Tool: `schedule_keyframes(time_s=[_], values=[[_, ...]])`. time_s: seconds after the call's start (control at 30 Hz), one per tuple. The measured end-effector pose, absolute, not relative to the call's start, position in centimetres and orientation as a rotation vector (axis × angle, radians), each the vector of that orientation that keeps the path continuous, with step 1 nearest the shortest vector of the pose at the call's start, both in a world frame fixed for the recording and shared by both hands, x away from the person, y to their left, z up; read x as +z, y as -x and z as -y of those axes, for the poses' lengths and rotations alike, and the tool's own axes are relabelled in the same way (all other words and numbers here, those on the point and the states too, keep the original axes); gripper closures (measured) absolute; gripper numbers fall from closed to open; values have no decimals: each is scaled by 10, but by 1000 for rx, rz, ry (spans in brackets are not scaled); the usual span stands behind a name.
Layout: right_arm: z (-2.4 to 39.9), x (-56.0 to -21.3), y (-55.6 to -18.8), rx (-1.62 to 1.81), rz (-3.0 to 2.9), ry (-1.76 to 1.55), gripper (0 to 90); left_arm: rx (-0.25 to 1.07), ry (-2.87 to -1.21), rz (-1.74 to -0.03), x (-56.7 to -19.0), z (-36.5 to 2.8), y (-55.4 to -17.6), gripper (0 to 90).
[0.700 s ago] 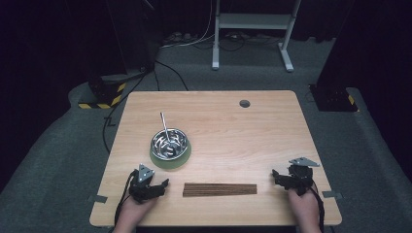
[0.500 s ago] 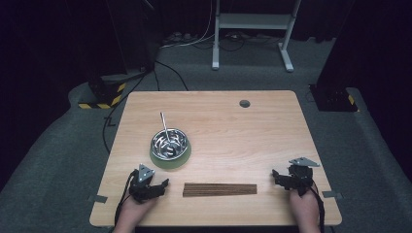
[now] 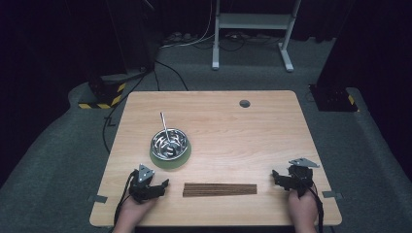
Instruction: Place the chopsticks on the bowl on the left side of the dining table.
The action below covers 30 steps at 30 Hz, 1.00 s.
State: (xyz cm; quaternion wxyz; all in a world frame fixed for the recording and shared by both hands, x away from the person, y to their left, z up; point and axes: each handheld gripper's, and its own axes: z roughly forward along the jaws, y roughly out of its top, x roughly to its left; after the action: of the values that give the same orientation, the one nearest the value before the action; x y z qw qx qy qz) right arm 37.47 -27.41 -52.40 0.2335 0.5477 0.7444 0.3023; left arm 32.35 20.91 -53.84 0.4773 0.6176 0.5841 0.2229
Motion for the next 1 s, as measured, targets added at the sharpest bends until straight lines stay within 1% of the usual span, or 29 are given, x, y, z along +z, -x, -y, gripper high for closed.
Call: schedule_keyframes(time_s=[0.03,0.13,0.2,0.23,0.43,0.5,0.53,0.63,1.0], values=[[274,-524,-375,830,-2044,-1504,106,543,-1545,-1417,-538,-210,-322,226],[274,-524,-375,830,-2044,-1504,106,541,-1533,-1417,-539,-209,-323,200],[274,-524,-375,829,-2044,-1502,106,536,-1546,-1420,-539,-209,-321,147],[274,-524,-375,830,-2044,-1503,106,535,-1564,-1417,-539,-210,-320,141],[274,-524,-375,828,-2045,-1501,107,550,-1586,-1390,-538,-206,-316,134],[274,-524,-375,828,-2044,-1504,107,548,-1617,-1362,-536,-207,-314,132],[274,-524,-375,828,-2044,-1503,107,545,-1572,-1358,-535,-204,-314,131],[274,-524,-375,828,-2044,-1504,107,527,-1546,-1329,-529,-203,-312,130],[274,-524,-375,829,-2046,-1496,109,471,-1548,-1276,-521,-190,-311,133]])
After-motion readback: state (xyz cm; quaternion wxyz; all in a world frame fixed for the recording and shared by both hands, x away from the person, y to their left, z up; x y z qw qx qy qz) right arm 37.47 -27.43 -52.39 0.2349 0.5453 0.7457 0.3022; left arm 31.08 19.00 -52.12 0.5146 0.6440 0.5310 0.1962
